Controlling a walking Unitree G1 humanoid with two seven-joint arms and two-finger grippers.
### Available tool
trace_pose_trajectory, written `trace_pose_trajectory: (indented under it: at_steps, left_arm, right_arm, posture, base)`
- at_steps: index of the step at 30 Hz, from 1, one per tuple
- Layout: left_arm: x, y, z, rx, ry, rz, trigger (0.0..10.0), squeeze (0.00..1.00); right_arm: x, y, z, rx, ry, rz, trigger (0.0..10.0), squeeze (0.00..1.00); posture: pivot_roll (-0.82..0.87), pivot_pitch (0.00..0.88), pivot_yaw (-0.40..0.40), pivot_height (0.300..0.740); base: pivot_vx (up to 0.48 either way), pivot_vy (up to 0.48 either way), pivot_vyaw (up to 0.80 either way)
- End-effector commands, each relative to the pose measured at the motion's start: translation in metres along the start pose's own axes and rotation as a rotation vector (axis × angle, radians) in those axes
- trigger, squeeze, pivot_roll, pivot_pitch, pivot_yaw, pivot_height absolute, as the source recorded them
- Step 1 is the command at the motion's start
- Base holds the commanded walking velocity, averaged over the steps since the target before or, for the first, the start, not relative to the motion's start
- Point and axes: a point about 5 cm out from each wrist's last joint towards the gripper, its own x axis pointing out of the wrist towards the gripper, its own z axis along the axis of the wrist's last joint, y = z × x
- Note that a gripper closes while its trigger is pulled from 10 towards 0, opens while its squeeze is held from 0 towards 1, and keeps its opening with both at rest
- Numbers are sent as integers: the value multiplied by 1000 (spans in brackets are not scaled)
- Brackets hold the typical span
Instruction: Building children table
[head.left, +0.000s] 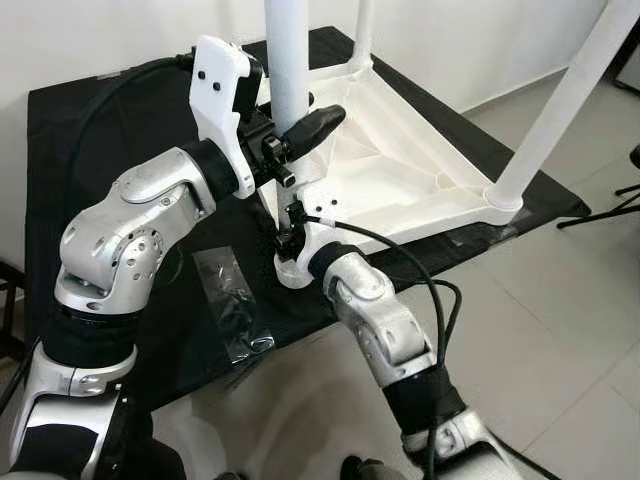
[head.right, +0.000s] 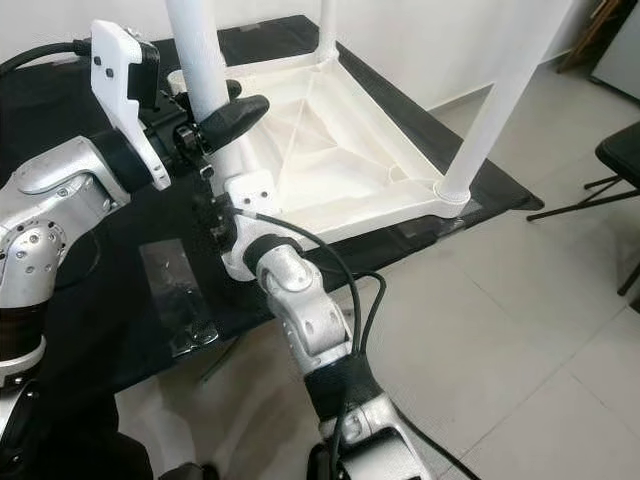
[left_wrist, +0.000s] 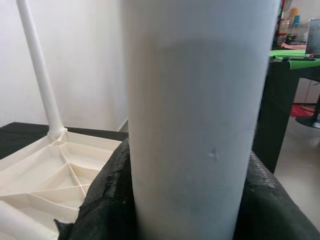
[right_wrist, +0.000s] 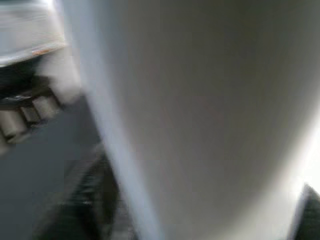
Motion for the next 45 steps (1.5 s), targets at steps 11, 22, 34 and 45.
trace_pose_trajectory:
  at_steps: [11, 22, 34, 45]
  left_arm:
    - [3, -23, -2, 24, 16, -148, 0, 0]
    - [16, -27, -8, 21, 61, -253, 0, 0]
    - [35, -35, -10, 26, 73, -372, 0, 0]
    - [45, -22, -11, 16, 53, -234, 10000, 0]
  right_arm:
    - [-12, -45, 50, -194, -10, 505, 10000, 0]
    - [-11, -60, 55, -201, 36, 673, 4353, 0]
    - [-9, -62, 51, -196, 39, 702, 0, 0]
    - [0, -72, 36, -162, 29, 402, 0, 0]
  posture:
    - [91, 185, 18, 740]
    - [111, 198, 35, 740]
    - [103, 206, 47, 740]
    - [83, 205, 35, 740]
  base:
    - [0, 0, 0]
    - [0, 0, 0]
    - [0, 0, 0]
    - [0, 0, 0]
